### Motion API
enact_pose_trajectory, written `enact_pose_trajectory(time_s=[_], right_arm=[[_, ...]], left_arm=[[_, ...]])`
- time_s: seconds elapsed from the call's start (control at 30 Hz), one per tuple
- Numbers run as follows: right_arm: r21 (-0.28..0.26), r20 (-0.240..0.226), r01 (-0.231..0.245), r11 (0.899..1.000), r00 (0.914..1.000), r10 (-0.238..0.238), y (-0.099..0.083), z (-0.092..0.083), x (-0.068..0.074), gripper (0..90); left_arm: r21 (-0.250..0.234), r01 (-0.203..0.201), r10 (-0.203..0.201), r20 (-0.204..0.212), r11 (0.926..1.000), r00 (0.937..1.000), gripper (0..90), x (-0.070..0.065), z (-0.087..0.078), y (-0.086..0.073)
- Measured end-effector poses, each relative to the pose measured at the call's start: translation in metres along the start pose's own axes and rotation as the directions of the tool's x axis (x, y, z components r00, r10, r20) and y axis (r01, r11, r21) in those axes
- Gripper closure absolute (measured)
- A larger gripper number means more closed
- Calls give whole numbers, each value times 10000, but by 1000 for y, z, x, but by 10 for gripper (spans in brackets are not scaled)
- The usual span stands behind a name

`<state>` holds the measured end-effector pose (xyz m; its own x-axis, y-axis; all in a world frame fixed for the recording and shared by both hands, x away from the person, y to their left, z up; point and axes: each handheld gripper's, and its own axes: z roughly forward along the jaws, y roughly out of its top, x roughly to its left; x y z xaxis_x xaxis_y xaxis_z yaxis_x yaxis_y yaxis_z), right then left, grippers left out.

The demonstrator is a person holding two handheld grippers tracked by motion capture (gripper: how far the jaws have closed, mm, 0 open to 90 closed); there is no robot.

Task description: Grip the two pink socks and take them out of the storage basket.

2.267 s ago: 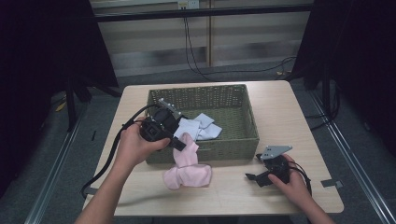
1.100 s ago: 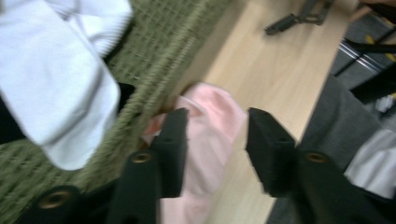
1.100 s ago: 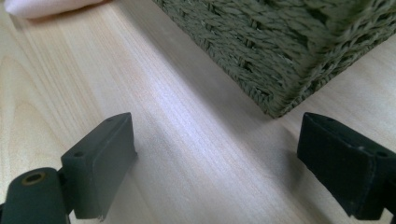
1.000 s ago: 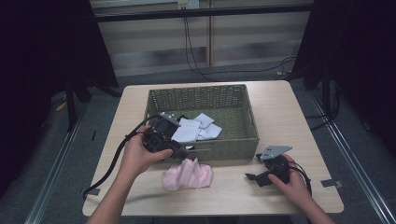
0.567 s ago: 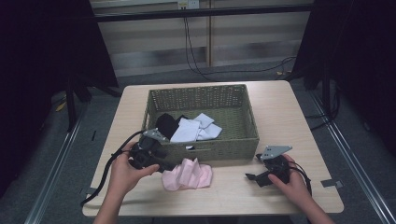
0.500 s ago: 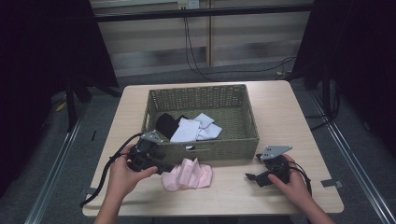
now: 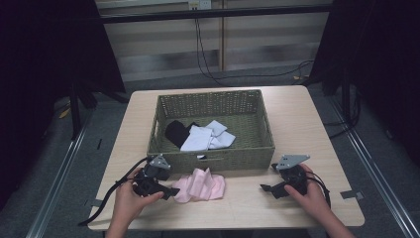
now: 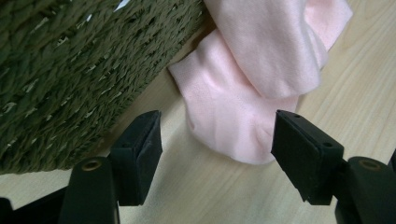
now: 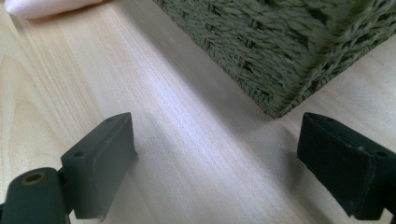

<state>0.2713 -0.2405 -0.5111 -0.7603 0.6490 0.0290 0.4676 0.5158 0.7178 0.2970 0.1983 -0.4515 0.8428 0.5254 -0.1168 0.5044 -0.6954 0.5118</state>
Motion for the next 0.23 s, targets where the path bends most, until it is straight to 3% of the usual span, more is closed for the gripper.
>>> enact_pose_trajectory(time_s=[0.23], right_arm=[[-5,-2,12,10000,10000,-12,0,0,0,106]], left_arm=[[-72,69,-69,39,9999,10000,328,1,3,-1]])
